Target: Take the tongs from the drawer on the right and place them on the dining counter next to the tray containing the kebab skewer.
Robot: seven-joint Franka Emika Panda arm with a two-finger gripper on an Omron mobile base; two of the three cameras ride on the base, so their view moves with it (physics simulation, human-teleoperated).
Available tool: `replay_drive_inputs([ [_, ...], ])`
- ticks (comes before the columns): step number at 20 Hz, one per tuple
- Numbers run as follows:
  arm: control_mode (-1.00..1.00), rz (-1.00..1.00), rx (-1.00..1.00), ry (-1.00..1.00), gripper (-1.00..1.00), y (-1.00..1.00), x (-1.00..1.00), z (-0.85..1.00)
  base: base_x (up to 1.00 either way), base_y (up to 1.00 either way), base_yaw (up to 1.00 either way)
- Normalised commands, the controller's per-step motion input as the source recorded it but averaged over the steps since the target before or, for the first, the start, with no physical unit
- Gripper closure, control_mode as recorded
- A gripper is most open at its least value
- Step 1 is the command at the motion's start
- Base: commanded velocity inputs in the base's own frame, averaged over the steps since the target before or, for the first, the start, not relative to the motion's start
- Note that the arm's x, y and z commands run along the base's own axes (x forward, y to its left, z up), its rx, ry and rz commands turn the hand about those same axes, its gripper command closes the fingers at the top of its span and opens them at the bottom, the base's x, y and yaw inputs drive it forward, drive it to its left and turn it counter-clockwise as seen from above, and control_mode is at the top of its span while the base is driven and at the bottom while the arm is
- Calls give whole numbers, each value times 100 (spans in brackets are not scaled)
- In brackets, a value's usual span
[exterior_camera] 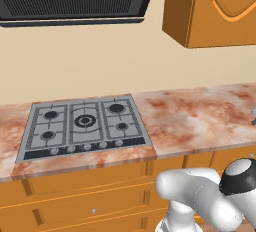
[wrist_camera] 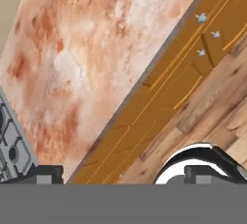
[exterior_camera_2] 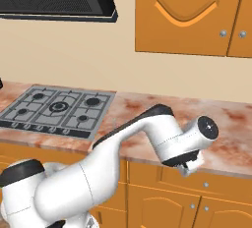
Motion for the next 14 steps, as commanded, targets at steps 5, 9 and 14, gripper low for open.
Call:
replay_drive_inputs([
  [5,-100,0,17,-28,-100,-25,-36,-27,0,0,0],
  [9,-100,2,12,-26,-100,-20,-21,-9,0,0,0],
  [14,-100,1,3,-16,-100,-29,-5,-21,0,0,0],
])
